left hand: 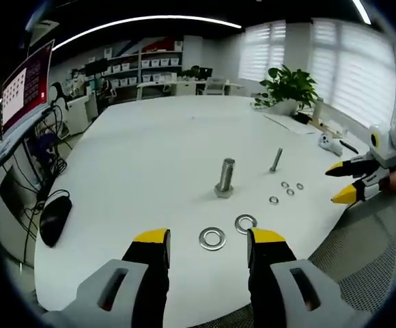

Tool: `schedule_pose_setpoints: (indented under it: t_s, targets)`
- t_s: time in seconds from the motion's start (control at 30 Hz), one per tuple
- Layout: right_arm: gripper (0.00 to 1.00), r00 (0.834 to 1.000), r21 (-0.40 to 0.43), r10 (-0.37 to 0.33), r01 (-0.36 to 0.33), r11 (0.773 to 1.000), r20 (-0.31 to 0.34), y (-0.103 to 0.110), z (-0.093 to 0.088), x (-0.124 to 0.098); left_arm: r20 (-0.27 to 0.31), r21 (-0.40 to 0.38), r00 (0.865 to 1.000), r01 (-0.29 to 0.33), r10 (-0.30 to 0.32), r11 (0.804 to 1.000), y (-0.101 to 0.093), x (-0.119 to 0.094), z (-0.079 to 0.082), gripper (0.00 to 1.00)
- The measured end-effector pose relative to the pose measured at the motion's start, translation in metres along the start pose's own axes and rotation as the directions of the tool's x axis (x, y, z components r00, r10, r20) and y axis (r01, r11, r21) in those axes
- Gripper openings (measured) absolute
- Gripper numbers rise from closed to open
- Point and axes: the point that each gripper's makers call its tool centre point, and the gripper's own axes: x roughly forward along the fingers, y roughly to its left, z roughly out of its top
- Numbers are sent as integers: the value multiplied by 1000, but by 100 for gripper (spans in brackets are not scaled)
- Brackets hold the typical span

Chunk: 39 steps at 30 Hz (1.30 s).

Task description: Place the washer onto the threaded stud by aligning its center hole with the stud, sliding it down to the base, and recovering from edge contact or off-axis alignment until the washer reaches the visible bottom stop.

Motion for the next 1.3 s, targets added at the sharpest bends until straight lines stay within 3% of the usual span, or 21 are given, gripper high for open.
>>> schedule_pose_setpoints:
  t_s: [1.3]
  targets:
    - [55,999,-14,45,-45,999,-22,10,-4,2,-68,8,998,-16,16,1000,3,3,-14,43]
